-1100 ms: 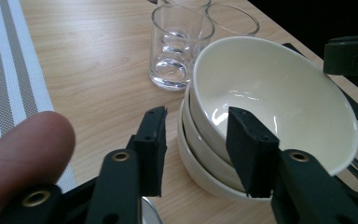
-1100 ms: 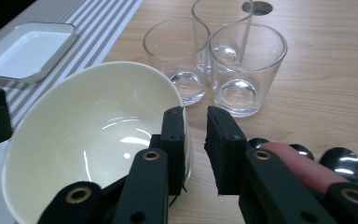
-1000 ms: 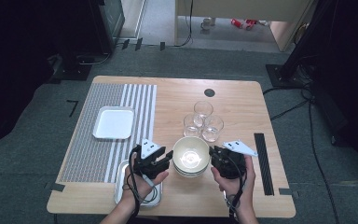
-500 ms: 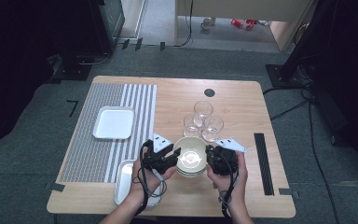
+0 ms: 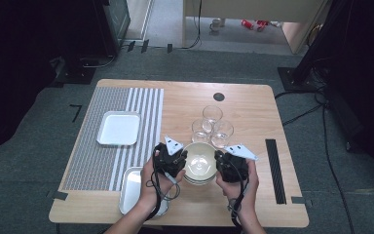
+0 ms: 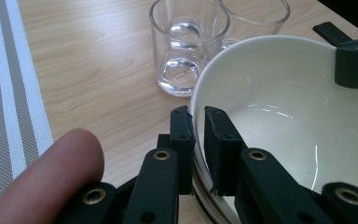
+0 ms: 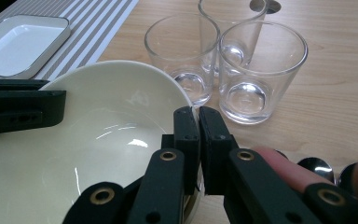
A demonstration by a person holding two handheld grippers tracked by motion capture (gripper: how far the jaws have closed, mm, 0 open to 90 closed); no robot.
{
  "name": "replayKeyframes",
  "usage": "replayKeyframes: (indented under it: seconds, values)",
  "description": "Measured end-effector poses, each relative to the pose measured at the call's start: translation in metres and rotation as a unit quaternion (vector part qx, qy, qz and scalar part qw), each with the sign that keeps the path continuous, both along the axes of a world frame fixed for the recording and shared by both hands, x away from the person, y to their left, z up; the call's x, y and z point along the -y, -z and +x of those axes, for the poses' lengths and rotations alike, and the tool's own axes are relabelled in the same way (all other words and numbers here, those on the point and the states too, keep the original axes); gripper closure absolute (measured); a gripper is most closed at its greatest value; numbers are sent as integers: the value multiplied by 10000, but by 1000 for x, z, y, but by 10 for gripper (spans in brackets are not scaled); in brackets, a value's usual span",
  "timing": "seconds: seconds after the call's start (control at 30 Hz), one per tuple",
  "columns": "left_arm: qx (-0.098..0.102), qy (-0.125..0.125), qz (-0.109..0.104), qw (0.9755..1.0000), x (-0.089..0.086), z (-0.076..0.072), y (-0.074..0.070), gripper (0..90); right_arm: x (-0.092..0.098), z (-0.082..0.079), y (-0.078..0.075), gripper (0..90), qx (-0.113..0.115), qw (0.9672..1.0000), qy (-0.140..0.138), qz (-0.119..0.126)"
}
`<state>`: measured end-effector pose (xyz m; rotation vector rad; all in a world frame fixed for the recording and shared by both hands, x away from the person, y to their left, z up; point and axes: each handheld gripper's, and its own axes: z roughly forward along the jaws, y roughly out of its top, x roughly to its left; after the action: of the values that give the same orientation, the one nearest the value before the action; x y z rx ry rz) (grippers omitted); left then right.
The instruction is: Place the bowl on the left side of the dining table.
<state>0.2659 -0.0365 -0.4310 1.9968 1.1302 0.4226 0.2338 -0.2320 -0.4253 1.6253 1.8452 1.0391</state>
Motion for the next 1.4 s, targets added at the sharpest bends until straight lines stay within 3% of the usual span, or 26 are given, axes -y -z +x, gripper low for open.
replayKeyframes:
  seconds: [0.1,0.23,0.33,0.43,0.57,0.67,0.73,0.8,0.9,1.03,1.13,1.33,1.4]
  values:
    - [59,282,10,9996,-3,4,1,816,2,2,-2,872,17,9999,-135,-68]
    - [317,341,161,9988,0,3,4,804,7,6,-1,873,67,9997,-250,-2]
    - [229,293,-128,9992,-2,7,6,816,8,4,0,874,152,9997,-192,46]
    - [407,288,41,9987,3,6,5,836,10,2,2,873,214,9996,-125,134]
    - [371,320,-121,9987,1,8,4,846,13,1,4,871,337,9991,-208,159]
    - [403,338,-183,9984,1,10,1,865,14,-1,3,872,247,9993,-136,256]
    - [579,431,-107,9973,2,10,0,866,15,-2,6,872,263,9992,-105,299]
    - [810,486,-215,9953,0,9,3,866,16,-2,6,870,278,9991,-168,275]
    - [848,418,-289,9951,-1,6,5,868,17,-1,3,870,254,9991,-219,275]
    - [1078,482,-230,9927,-3,3,-3,867,15,-1,-3,865,162,9992,-326,161]
    - [1211,498,-234,9911,-4,3,-9,867,16,0,-9,853,171,9988,-393,247]
    - [1482,509,-270,9873,-3,-5,-20,866,9,1,-12,762,-6,9994,-282,218]
    - [1512,506,-456,9862,-4,-7,-23,867,7,4,-11,767,-94,9994,-182,281]
